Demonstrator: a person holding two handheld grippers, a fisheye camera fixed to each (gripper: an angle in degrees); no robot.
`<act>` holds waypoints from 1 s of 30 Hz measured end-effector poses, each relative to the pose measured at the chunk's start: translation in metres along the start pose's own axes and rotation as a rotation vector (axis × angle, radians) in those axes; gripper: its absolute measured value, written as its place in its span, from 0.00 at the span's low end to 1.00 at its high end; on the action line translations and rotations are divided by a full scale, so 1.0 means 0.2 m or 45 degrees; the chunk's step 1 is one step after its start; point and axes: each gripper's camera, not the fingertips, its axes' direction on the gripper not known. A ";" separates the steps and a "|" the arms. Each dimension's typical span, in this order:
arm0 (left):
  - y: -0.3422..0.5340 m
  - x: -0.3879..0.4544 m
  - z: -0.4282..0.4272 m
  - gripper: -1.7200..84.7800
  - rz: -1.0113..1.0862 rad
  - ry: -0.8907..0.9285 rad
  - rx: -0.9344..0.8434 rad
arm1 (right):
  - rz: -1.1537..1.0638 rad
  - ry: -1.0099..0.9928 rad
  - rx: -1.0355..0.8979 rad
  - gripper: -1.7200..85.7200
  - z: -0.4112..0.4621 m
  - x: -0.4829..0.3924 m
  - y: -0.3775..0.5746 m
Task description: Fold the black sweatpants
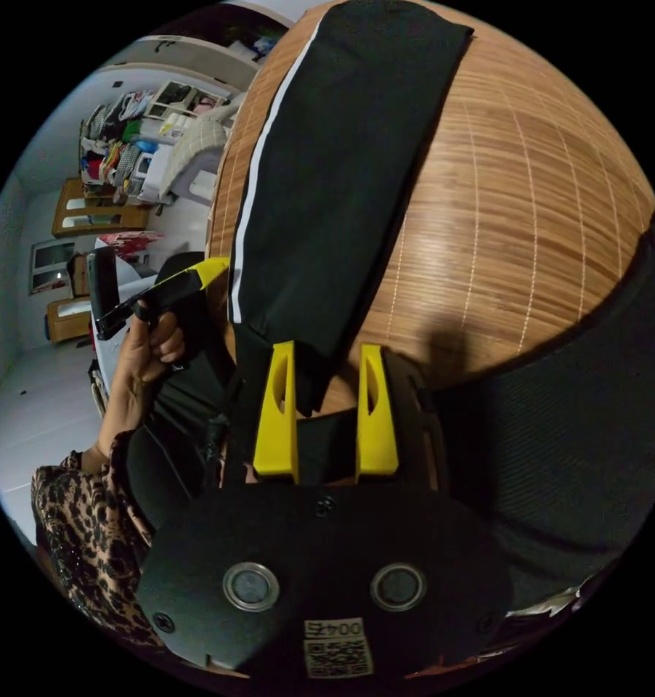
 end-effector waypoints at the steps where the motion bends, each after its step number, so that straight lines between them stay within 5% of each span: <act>1: 0.00 0.00 0.01 0.16 0.000 -0.002 -0.010 | 0.002 -0.017 -0.018 0.17 0.02 0.01 0.00; 9: 0.03 0.08 0.08 0.17 0.023 -0.046 -0.089 | -0.017 -0.102 -0.146 0.12 0.17 0.03 -0.05; 15: 0.08 0.14 0.07 0.17 0.028 -0.049 -0.061 | -0.129 0.164 -0.184 0.10 0.25 -0.11 0.02; 19: 0.12 0.19 0.04 0.17 0.052 -0.047 0.032 | -0.117 0.120 -0.239 0.12 0.29 -0.09 0.04; 24: 0.17 0.37 -0.04 0.14 0.276 -0.065 0.307 | -0.021 0.045 -0.093 0.18 0.23 -0.01 0.10; 30: 0.04 0.59 0.11 0.11 0.501 -0.259 0.256 | -0.037 -0.005 -0.111 0.16 0.27 0.01 0.08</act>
